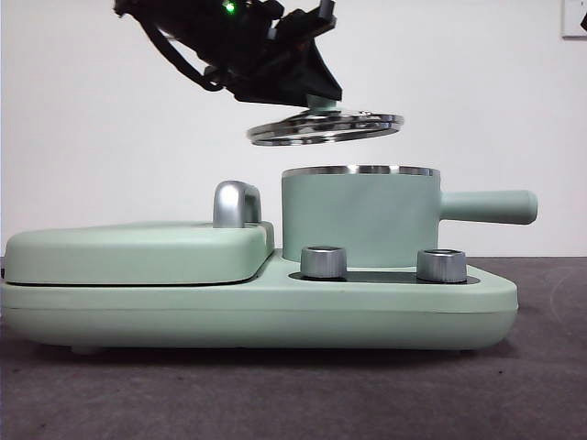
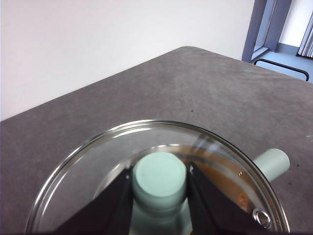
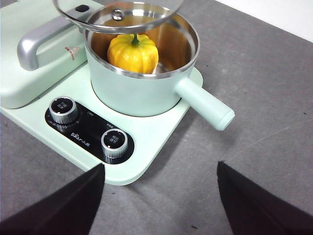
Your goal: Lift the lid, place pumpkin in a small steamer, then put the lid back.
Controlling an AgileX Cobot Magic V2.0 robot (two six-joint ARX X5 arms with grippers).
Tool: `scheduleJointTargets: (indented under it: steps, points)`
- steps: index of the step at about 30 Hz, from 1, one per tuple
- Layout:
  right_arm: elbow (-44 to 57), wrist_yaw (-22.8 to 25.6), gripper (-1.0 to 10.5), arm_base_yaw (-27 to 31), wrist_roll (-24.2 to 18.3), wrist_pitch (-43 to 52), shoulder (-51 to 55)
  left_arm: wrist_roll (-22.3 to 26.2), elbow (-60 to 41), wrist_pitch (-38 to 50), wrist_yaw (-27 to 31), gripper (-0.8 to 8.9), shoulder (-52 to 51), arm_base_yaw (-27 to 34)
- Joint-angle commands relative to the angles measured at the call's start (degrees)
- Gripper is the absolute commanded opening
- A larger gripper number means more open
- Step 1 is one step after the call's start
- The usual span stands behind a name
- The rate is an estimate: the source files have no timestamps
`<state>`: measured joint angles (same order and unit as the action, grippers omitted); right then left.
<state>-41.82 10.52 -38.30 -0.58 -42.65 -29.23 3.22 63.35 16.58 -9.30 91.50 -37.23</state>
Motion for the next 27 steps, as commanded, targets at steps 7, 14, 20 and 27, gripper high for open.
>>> scheduleJointTargets:
  steps: [7, 14, 20, 27]
  points:
    - [-0.2, 0.5, 3.5, -0.5, 0.6, 0.4, -0.3, 0.6, 6.8, 2.4, -1.3, 0.10, 5.1, -1.5]
    - [-0.2, 1.6, 3.5, -0.5, 0.6, 0.4, -0.3, 0.9, 7.4, 2.5, -3.2, 0.10, 7.6, -1.8]
    - [-0.2, 1.6, 3.5, -0.5, 0.6, 0.4, -0.3, 2.4, 7.4, 2.4, -3.4, 0.10, 8.1, -1.8]
    - [-0.2, 2.0, 3.5, -0.5, 0.6, 0.4, -0.3, 2.3, 7.4, 2.4, -4.7, 0.10, 8.7, -1.8]
